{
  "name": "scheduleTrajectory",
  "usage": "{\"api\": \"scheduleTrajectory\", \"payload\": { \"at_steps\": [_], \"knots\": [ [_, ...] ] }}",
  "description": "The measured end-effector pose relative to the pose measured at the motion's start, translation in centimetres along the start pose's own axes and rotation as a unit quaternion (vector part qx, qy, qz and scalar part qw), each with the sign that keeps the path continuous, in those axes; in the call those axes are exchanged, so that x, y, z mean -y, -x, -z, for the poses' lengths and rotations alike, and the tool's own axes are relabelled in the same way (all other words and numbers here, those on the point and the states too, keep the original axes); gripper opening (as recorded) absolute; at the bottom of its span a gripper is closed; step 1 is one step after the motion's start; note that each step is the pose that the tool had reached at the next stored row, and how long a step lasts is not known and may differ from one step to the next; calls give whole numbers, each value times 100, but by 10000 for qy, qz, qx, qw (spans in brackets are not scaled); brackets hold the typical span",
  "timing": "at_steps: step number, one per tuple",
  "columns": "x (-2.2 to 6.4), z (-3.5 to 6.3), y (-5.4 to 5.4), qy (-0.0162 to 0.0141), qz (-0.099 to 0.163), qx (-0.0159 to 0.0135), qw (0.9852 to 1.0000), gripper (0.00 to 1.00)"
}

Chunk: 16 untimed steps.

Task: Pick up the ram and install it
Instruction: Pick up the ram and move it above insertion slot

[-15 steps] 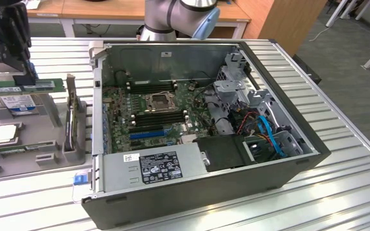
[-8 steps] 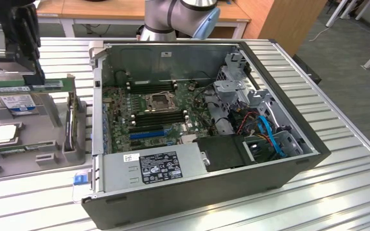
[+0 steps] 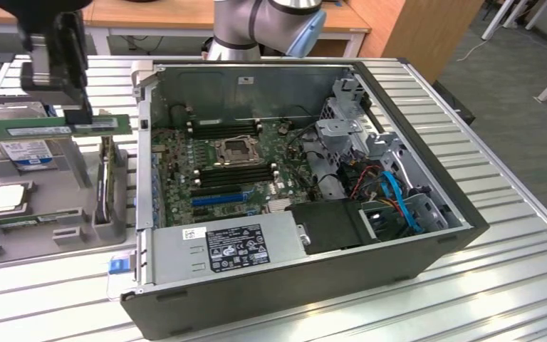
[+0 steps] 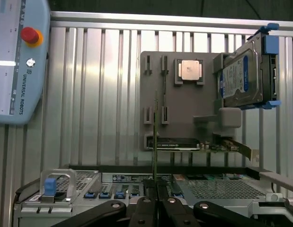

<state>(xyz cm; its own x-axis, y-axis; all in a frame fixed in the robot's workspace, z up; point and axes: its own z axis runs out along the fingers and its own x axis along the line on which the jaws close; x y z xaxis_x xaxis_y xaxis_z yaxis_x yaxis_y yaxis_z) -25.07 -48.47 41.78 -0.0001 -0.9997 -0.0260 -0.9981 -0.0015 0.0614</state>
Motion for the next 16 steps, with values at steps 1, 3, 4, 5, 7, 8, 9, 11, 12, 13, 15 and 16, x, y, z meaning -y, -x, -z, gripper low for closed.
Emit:
{"api": "scheduleTrajectory", "payload": {
  "at_steps": [1,3,4,5,7,8,9,11,12,13,15,16],
  "knots": [
    [32,2,-1,4,0,0,10000,11],
    [97,6,-1,10,0,1,10000,11],
    [127,8,-1,13,0,1,10000,11],
    [156,10,-2,16,0,2,10000,11],
    [212,14,-2,21,0,2,10000,11],
    [239,15,-3,24,0,2,10000,11],
    [265,17,-3,26,0,3,10000,11],
    [317,20,-3,29,0,3,10000,11],
    [339,21,-3,31,-1,4,10000,11],
    [360,22,-3,32,-1,4,10000,11],
    [405,25,-3,35,0,4,10000,11],
    [431,27,-4,38,0,4,10000,11]
  ]
}}
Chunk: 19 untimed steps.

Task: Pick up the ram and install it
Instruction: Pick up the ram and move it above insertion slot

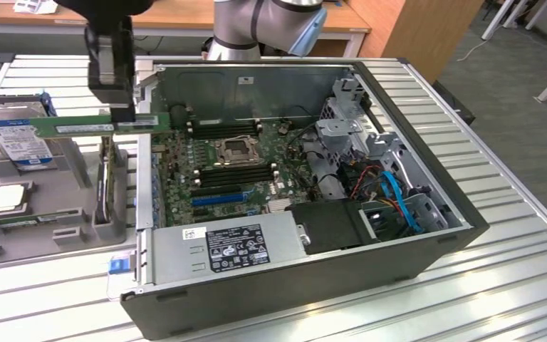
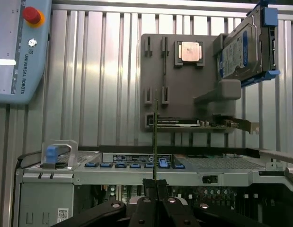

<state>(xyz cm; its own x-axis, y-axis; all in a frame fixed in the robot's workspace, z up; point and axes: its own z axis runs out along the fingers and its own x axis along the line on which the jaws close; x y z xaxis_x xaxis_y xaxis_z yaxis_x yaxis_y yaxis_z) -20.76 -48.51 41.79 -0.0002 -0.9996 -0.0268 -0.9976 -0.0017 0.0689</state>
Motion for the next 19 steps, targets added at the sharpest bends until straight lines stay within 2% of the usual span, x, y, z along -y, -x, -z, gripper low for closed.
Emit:
{"api": "scheduleTrajectory", "payload": {
  "at_steps": [12,19],
  "knots": [
    [273,19,-3,43,-1,0,10000,11],
    [283,19,-3,41,-1,1,10000,11]
  ]
}}
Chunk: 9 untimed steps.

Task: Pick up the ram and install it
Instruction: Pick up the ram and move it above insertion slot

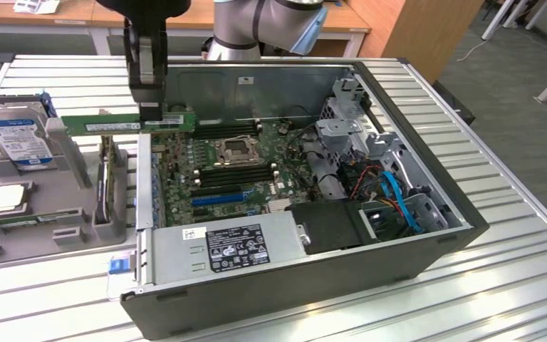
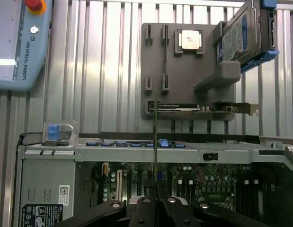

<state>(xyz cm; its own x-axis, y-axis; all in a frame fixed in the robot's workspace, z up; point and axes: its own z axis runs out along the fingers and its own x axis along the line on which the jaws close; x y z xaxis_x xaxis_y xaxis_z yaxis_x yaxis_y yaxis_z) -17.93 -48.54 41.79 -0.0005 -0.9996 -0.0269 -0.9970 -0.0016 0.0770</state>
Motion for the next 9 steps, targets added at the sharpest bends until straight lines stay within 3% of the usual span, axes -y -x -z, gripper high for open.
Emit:
{"api": "scheduleTrajectory", "payload": {
  "at_steps": [2,6,9],
  "knots": [
    [-1,1,0,-21,3,-1,10000,11],
    [-2,0,0,-93,17,-1,10000,11],
    [-1,0,0,-105,20,-1,9999,11]
  ]
}}
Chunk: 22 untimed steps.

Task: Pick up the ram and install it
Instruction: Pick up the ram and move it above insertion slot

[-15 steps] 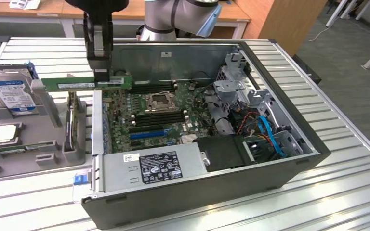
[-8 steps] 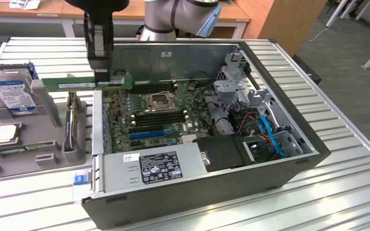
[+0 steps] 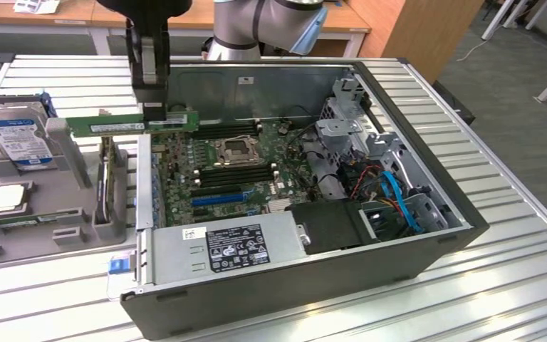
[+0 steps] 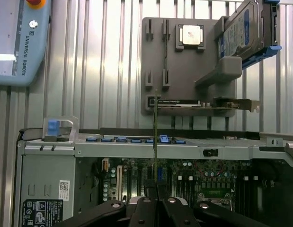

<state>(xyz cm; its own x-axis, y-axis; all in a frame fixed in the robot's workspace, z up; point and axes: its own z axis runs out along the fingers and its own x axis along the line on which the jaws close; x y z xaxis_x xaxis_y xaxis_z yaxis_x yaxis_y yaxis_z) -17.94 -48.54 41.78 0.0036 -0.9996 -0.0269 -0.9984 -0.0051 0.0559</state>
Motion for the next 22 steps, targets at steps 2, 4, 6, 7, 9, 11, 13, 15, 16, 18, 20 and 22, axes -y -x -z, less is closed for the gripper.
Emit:
{"api": "scheduleTrajectory", "payload": {
  "at_steps": [2,4,6,7,9,11,13,15,16,18,20,22],
  "knots": [
    [3,0,0,0,-1,0,10000,11],
    [24,2,0,0,0,-1,10000,11],
    [63,4,0,0,1,-1,10000,11],
    [85,6,0,1,3,-1,10000,11],
    [134,8,-1,1,7,-1,10000,11],
    [222,13,-1,3,14,-2,10000,11],
    [280,16,-1,4,21,-2,10000,11],
    [338,19,-1,5,28,-2,10000,11],
    [365,21,-1,6,31,-2,10000,11],
    [425,24,-1,7,37,-2,10000,11],
    [484,27,-2,8,44,-3,10000,11],
    [545,31,-2,9,52,-3,10000,11]
  ]
}}
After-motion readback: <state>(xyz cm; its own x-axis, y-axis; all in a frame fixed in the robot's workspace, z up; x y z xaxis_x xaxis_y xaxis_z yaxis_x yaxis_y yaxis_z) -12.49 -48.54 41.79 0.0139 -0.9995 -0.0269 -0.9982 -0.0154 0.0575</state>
